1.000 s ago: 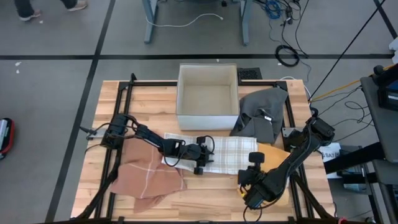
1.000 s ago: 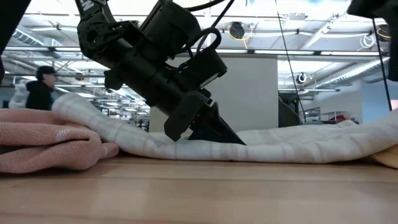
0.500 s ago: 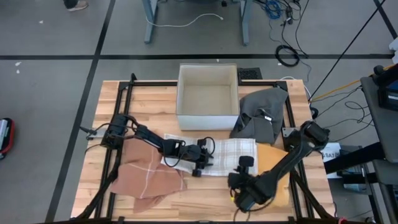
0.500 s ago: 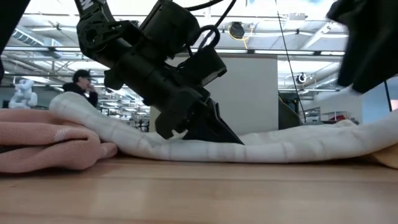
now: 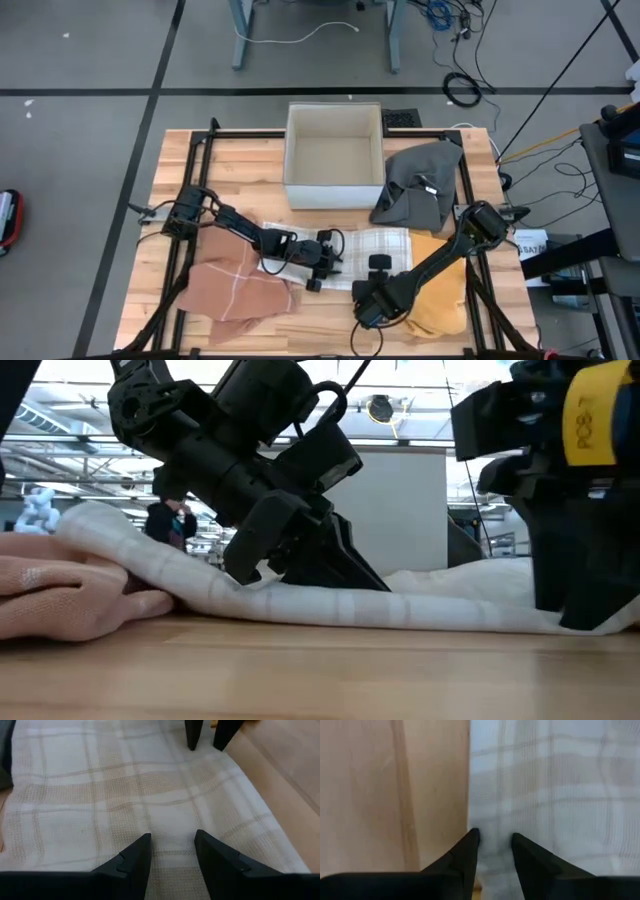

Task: Fold towel
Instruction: Fold the white patterned towel

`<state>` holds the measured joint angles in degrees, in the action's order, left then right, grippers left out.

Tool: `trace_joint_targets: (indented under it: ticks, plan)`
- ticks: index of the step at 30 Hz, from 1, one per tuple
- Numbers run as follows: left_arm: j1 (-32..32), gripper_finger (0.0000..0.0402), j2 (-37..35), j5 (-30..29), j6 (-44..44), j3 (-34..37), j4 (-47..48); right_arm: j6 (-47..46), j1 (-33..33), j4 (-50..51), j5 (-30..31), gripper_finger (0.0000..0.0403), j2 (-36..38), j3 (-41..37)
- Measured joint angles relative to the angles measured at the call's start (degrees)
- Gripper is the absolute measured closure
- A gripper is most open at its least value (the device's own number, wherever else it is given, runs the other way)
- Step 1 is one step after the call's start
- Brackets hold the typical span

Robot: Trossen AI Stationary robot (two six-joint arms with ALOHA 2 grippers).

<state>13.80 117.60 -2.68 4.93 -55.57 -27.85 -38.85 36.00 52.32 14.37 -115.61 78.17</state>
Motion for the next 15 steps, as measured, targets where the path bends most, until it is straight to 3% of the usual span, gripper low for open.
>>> trace_joint_targets:
  ticks: [3, 8, 15]
  plan:
    - [0.0, 0.0239, 0.0, -0.4, 0.0, 0.0, 0.2, 0.1, 0.6, 2.9, 1.1, 0.0301, 2.7, 2.1]
    - [-0.2, 0.0239, 0.0, -0.5, 0.0, 0.0, 0.1, 5.2, 0.2, 3.7, 15.1, 0.031, 5.9, 2.5]
    - [-0.1, 0.0239, 0.0, -0.7, 0.0, 0.1, 0.0, 13.4, -6.9, -2.6, 11.7, 0.0303, 5.9, -3.1]
